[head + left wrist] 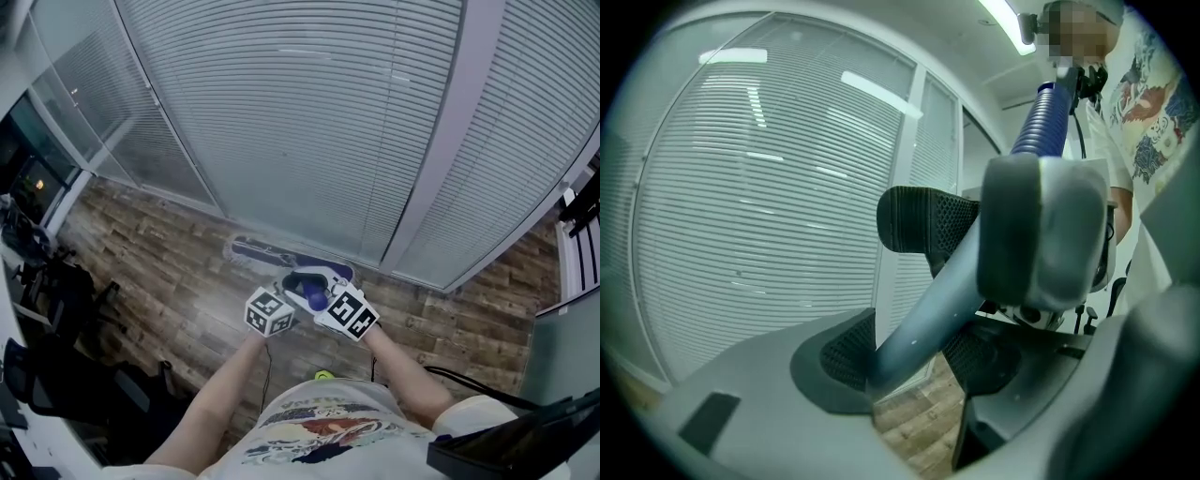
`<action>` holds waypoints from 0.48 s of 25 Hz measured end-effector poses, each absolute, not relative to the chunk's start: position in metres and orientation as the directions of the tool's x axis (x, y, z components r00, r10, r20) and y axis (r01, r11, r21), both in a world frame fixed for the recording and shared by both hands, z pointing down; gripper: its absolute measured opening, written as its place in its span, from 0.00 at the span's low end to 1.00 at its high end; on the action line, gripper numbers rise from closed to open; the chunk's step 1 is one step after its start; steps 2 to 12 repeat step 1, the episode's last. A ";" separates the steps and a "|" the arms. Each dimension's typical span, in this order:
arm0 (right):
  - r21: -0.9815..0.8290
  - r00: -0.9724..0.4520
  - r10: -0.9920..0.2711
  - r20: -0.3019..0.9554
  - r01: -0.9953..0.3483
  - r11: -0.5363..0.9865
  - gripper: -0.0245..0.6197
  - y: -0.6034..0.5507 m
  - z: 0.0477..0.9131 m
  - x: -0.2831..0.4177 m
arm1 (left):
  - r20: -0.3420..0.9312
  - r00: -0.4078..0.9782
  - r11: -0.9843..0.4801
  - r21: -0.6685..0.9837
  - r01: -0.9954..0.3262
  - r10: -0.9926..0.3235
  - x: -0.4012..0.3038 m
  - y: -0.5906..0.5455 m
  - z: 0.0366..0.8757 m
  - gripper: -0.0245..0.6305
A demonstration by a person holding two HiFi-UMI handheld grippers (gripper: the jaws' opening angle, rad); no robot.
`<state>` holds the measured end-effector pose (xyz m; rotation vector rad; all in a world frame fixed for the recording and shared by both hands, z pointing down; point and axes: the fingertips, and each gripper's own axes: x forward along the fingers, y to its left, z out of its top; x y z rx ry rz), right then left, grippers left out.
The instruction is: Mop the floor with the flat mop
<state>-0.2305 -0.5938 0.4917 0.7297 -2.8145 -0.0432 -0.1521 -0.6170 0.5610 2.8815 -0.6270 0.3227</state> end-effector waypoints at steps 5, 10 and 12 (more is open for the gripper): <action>0.090 -0.850 -0.480 0.215 -0.473 0.877 0.26 -0.593 0.490 -0.233 | 0.243 0.887 -0.895 0.123 -0.429 -0.392 -0.154 -0.617 0.560 0.36; 0.090 -0.850 -0.480 0.215 -0.473 0.877 0.26 -0.593 0.490 -0.233 | 0.243 0.887 -0.895 0.123 -0.429 -0.392 -0.154 -0.617 0.560 0.36; 0.090 -0.850 -0.480 0.215 -0.473 0.877 0.26 -0.593 0.490 -0.233 | 0.243 0.887 -0.895 0.123 -0.429 -0.392 -0.154 -0.617 0.560 0.36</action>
